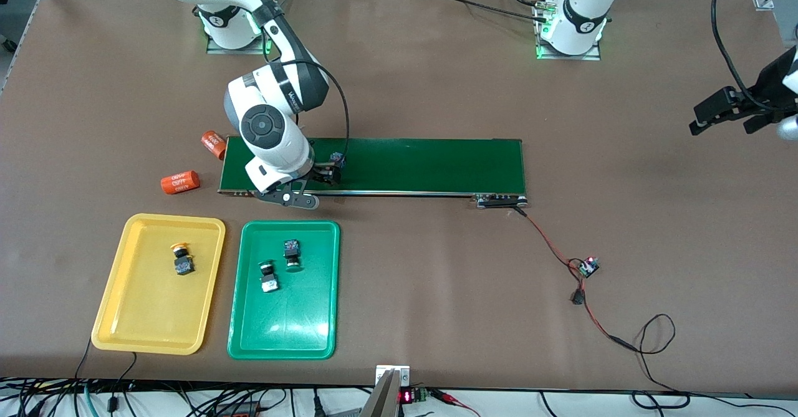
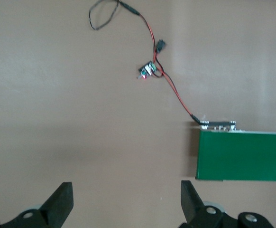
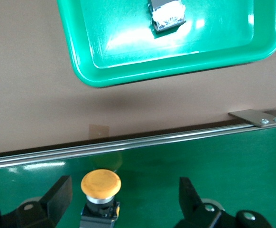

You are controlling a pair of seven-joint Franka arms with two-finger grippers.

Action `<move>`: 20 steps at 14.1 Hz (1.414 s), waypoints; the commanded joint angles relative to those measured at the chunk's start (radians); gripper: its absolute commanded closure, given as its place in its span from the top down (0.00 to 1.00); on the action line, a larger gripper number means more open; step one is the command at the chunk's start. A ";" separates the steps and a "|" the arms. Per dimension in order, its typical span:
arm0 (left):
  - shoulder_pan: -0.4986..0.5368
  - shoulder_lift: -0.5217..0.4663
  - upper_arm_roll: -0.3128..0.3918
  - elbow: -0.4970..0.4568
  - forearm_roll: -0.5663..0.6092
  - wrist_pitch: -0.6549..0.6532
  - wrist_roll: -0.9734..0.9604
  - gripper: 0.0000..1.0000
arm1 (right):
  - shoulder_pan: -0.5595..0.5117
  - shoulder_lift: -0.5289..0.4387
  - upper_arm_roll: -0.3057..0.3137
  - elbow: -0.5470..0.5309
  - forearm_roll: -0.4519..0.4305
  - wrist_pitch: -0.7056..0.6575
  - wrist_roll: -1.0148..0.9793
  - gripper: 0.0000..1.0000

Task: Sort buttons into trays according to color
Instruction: 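Follow the yellow-capped button along the belt with the right gripper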

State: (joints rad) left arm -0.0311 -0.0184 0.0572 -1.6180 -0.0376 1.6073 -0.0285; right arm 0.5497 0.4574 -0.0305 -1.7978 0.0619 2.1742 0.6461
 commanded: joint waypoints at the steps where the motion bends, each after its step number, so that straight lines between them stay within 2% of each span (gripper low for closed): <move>1: 0.004 -0.017 -0.022 0.015 0.010 -0.027 0.001 1.00 | -0.001 0.021 0.020 0.008 -0.002 0.013 0.049 1.00; 6: 0.008 -0.006 -0.022 0.029 0.016 -0.024 0.006 1.00 | 0.003 0.032 0.032 0.000 -0.001 0.010 0.050 1.00; 10: 0.030 -0.012 -0.008 0.042 0.004 -0.023 -0.001 1.00 | 0.004 -0.011 0.032 -0.041 -0.001 0.007 0.032 1.00; 13: 0.051 -0.012 -0.020 0.050 -0.001 -0.026 0.006 1.00 | -0.019 -0.068 0.032 -0.110 -0.002 0.015 -0.023 1.00; 16: 0.054 -0.006 -0.016 0.055 -0.065 -0.026 0.015 1.00 | -0.039 -0.140 0.032 -0.213 -0.002 0.054 -0.069 1.00; 20: 0.050 -0.008 -0.027 0.043 -0.033 -0.023 0.015 1.00 | -0.060 -0.204 0.032 -0.310 -0.002 0.110 -0.108 1.00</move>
State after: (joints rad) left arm 0.0096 -0.0291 0.0445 -1.5841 -0.0798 1.5967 -0.0300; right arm 0.5007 0.3147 -0.0057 -2.0348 0.0619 2.2544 0.5599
